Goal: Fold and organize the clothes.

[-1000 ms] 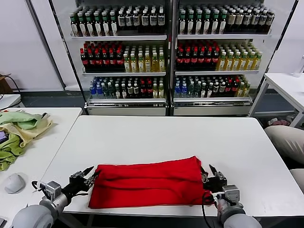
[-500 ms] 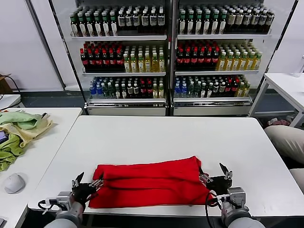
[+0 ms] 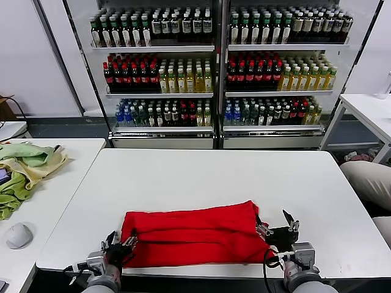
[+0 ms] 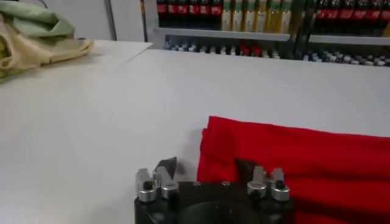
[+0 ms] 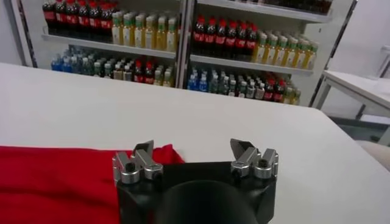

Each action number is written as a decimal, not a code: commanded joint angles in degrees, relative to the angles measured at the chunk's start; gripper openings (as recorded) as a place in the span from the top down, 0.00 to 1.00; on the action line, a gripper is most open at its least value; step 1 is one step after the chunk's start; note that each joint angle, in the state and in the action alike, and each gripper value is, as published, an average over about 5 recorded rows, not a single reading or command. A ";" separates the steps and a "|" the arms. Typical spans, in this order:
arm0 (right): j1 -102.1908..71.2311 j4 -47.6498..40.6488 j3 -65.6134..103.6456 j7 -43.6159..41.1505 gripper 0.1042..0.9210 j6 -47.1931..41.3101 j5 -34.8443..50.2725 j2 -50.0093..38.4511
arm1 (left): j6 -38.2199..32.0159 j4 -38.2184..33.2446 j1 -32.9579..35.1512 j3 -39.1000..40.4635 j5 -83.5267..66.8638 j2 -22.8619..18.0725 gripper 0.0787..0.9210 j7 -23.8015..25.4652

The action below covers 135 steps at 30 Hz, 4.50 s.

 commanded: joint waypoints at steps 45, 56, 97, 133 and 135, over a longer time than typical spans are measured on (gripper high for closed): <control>-1.25 3.29 2.61 0.27 0.12 -0.14 -1.39 -0.37 | 8.86 -12.68 -2.58 -0.37 2.07 1.56 0.96 9.43; -0.87 2.21 2.12 0.27 0.12 -0.12 -1.75 0.49 | 8.63 -6.05 -8.29 1.48 -0.86 -1.75 0.96 9.37; 1.07 1.60 1.27 -0.19 0.12 -0.06 -1.90 0.07 | -6.44 -0.44 -0.65 -17.75 15.14 -0.76 0.38 20.16; 1.26 1.05 1.02 -0.29 0.12 -0.08 -1.94 0.41 | 3.50 8.53 -3.37 -11.64 1.82 -4.68 0.51 24.32; 1.41 0.91 0.91 -0.30 0.12 -0.07 -1.94 0.42 | 2.69 8.83 -3.26 -11.29 2.58 -4.78 0.57 24.97</control>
